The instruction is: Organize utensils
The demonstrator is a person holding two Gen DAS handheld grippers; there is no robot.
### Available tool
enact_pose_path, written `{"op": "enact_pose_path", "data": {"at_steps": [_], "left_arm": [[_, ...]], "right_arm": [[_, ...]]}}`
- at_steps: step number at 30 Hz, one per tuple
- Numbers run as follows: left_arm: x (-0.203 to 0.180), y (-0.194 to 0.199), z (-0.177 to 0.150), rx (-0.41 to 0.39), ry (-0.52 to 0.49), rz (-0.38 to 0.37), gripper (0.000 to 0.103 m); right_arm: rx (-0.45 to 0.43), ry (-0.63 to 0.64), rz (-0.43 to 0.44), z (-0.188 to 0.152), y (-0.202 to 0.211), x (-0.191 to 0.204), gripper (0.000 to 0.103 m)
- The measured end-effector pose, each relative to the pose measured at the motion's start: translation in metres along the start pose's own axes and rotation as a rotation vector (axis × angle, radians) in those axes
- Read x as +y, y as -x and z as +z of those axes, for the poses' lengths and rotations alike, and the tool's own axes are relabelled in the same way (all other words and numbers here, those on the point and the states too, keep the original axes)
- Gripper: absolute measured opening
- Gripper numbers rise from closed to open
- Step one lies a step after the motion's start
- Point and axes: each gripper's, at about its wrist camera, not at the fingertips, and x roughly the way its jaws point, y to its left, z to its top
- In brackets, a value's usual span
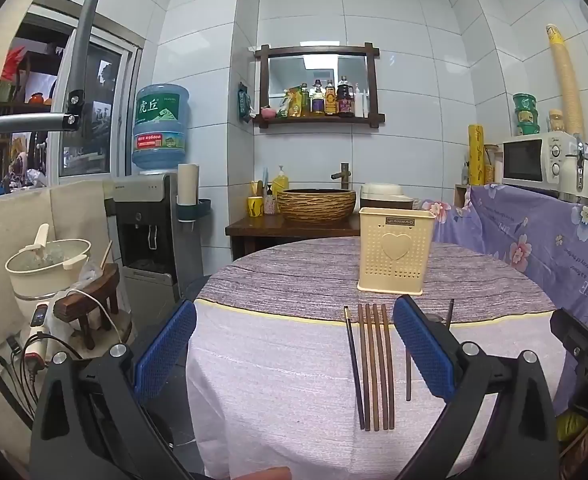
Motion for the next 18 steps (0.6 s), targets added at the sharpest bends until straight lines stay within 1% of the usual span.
{"op": "enact_pose_path", "data": {"at_steps": [1, 6, 10, 12, 18], "left_arm": [[0.0, 0.0, -0.0002, 0.002, -0.001, 0.0, 0.098], [-0.0035, 0.0041, 0.0032, -0.001, -0.004, -0.001, 0.098], [-0.006, 0.0032, 0.0093, 0.003, -0.007, -0.008, 0.098], [-0.0041, 0.0035, 0.0038, 0.005, -0.009, -0.016, 0.098], [-0.0052, 0.0036, 0.005, 0.01, -0.008, -0.014, 0.098]], "right_arm": [[0.012, -0.004, 0.001, 0.0, -0.0006, -0.0003, 0.098], [-0.001, -0.003, 0.0, 0.0005, 0.0003, -0.0001, 0.098], [0.011, -0.006, 0.006, 0.0007, -0.0039, -0.0013, 0.098], [0.009, -0.005, 0.006, -0.0035, -0.0073, 0.0003, 0.098], [0.009, -0.006, 0.005, -0.0021, -0.0048, 0.0007, 0.098]]}}
